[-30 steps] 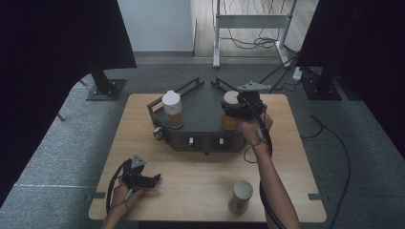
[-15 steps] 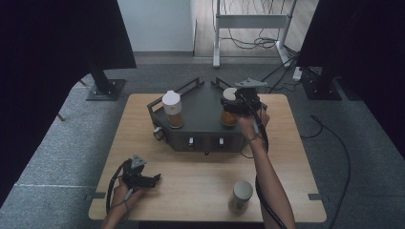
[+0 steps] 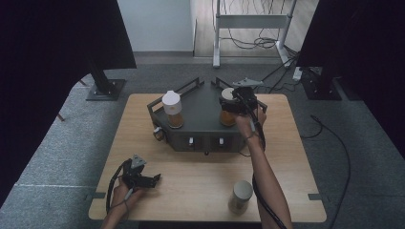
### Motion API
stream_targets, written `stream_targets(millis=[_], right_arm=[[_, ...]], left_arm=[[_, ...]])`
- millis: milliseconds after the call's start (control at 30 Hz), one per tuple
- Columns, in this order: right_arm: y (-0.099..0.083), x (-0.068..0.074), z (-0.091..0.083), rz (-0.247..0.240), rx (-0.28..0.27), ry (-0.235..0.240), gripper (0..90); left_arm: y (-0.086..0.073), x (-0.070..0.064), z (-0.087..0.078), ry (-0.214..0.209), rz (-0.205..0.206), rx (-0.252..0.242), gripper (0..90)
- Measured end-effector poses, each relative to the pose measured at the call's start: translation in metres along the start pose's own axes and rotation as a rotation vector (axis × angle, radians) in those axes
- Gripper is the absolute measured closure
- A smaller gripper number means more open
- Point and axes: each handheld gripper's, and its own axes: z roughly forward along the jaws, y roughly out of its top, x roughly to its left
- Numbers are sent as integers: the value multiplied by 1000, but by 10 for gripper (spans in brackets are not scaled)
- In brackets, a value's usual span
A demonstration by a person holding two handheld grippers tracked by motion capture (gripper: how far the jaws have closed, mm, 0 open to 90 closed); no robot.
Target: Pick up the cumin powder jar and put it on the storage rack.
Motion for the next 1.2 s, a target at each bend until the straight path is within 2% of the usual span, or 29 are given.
stream_targets(millis=[633, 933, 1033, 1100, 1200], right_arm=[[12, 25, 21, -42, 8, 65, 330], [14, 30, 25, -49, 6, 67, 327], [13, 27, 25, -46, -3, 90, 286], [16, 28, 25, -51, 9, 91, 230], [16, 30, 26, -73, 17, 84, 198]], left_arm=[[0, 0, 0, -1, 0, 0, 0], [0, 0, 0, -2, 2, 0, 0], [0, 0, 0, -2, 2, 0, 0], [0, 0, 0, -3, 2, 1, 0], [0, 0, 0, -3, 2, 1, 0]])
